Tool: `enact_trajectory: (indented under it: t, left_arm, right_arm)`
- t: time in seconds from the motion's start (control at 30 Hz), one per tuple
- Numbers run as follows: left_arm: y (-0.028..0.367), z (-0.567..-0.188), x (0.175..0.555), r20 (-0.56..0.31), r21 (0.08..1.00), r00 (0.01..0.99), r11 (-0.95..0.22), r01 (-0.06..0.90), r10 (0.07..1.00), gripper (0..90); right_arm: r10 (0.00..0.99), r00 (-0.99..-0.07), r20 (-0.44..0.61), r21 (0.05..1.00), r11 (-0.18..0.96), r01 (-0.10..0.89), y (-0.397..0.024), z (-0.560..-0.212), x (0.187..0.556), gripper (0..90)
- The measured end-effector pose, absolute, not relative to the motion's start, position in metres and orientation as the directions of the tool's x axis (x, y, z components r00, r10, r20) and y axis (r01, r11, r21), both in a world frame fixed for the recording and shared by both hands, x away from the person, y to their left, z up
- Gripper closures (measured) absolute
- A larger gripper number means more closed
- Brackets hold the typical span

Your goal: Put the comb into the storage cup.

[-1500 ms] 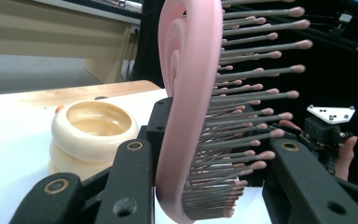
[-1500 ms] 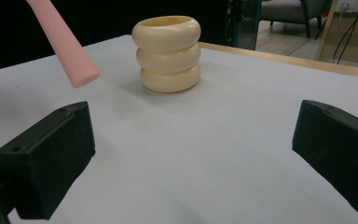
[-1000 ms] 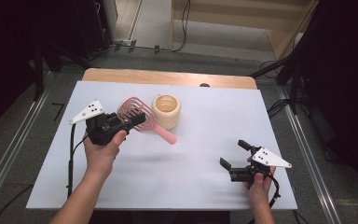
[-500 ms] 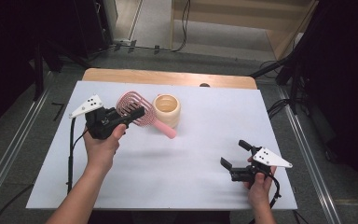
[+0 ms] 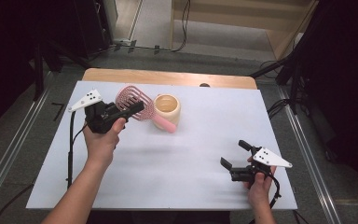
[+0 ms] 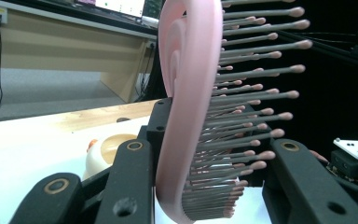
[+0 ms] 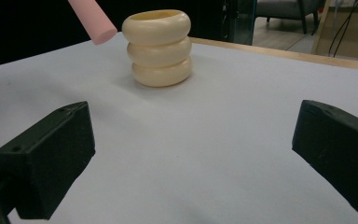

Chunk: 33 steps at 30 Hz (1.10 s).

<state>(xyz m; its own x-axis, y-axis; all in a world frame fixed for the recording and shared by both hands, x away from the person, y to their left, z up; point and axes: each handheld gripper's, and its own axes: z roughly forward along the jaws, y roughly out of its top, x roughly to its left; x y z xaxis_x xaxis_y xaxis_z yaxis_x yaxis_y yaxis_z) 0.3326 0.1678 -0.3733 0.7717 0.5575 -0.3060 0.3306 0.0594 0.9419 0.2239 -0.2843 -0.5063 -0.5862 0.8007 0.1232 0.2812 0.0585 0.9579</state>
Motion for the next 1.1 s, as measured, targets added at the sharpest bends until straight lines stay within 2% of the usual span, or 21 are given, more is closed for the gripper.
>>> enact_trajectory:
  t: [1.1]
  left_arm:
    - [0.169, -0.360, 0.357, -0.310, 0.944, 0.754, 0.091, 0.318, 0.579, 65.3]
  right_arm:
    - [0.797, -0.591, 0.121, 0.957, 0.065, 0.284, -0.284, -0.507, 0.225, 0.0]
